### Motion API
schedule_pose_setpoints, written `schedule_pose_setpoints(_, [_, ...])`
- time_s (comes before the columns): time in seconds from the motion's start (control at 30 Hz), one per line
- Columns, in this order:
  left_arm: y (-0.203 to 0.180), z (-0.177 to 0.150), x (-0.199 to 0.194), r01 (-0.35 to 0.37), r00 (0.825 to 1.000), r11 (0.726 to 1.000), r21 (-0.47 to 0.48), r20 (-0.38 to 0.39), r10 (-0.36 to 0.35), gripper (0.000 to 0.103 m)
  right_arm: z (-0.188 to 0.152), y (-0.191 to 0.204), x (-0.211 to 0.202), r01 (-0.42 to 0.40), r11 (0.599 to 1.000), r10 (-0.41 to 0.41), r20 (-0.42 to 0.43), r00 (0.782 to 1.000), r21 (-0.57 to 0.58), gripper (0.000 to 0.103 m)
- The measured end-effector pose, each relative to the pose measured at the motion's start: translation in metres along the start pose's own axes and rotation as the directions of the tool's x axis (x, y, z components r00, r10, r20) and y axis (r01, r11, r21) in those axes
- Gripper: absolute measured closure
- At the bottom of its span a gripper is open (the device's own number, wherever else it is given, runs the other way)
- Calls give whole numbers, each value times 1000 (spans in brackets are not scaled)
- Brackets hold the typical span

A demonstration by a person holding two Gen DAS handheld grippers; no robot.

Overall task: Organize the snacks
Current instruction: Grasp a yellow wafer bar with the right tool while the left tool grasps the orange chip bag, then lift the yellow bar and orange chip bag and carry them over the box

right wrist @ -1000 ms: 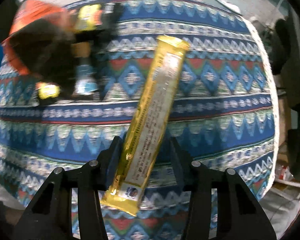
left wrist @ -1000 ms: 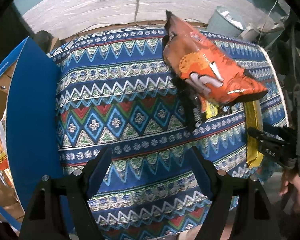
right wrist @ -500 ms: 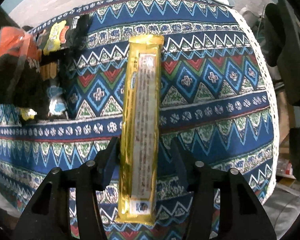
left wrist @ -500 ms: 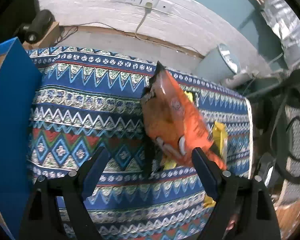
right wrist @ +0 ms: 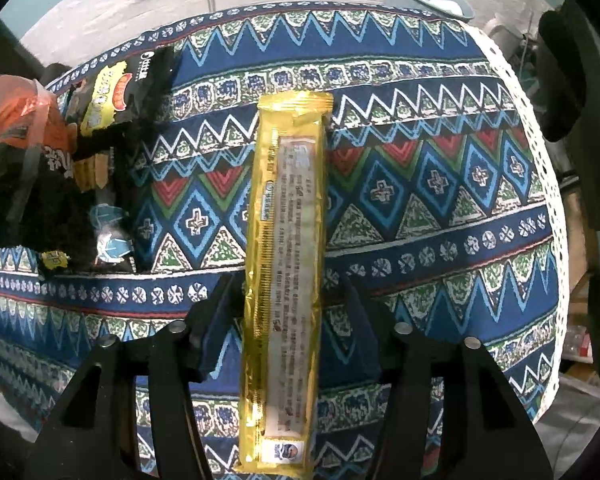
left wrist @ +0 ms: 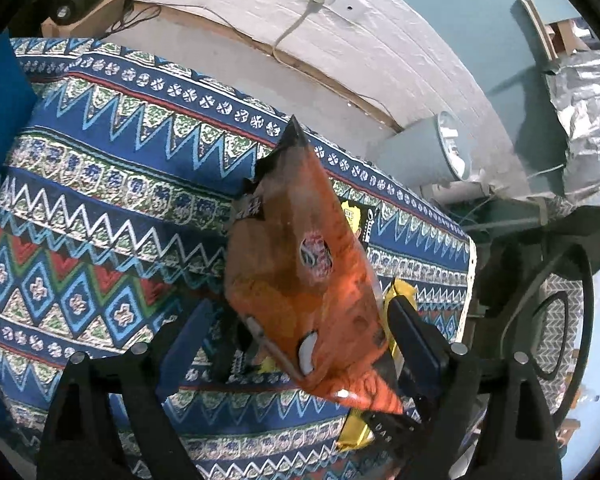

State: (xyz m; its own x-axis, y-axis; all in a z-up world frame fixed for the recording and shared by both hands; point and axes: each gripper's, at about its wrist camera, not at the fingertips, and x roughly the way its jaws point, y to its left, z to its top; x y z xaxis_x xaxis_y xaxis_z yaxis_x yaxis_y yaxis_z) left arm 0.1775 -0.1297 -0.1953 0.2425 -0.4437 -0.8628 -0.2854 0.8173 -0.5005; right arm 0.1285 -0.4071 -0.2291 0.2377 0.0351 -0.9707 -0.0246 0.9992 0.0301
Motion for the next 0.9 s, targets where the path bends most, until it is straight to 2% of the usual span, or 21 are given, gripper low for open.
schedule_pose_setpoints(0.17, [-2, 4, 18, -3, 1000, 1000, -6, -27, 3, 12, 3, 5, 5, 32, 999, -31, 25, 999, -24, 46])
schedule_pose_setpoints(0.27, [-5, 5, 23, -3, 1000, 1000, 22, -30, 3, 12, 5, 12, 8, 57, 997, -54, 56, 997, -58, 47])
schedule_pose_setpoints(0.3, [-6, 5, 24, -10, 1000, 999, 46, -29, 12, 16, 6, 14, 8, 59, 996, -55, 68, 996, -69, 54])
schedule_pose_setpoints(0.33, [-8, 4, 25, -14, 1000, 998, 58, -26, 16, 25, 7, 17, 8, 57, 995, -51, 77, 996, -79, 58])
schedule_pose_setpoints(0.37, [-9, 4, 25, -12, 1000, 998, 67, -24, 13, 27, 8, 19, 8, 67, 994, -59, 84, 995, -90, 70])
schedule_pose_setpoints(0.4, [-9, 3, 25, -5, 1000, 997, 75, -22, 6, 32, 8, 22, 9, 74, 992, -66, 88, 994, -97, 71])
schedule_pose_setpoints(0.43, [-10, 4, 25, -4, 1000, 997, 82, -20, 5, 40, 8, 24, 10, 77, 992, -69, 87, 994, -102, 71])
schedule_pose_setpoints(0.63, [-15, 0, 9, -10, 1000, 985, 171, 24, 6, 57, 12, 31, 11, 68, 992, -60, 80, 995, -102, 72])
schedule_pose_setpoints(0.9, [-18, -7, -11, -24, 998, 970, 242, 64, 9, 59, 6, 28, -11, 50, 994, -41, 93, 995, -99, 72])
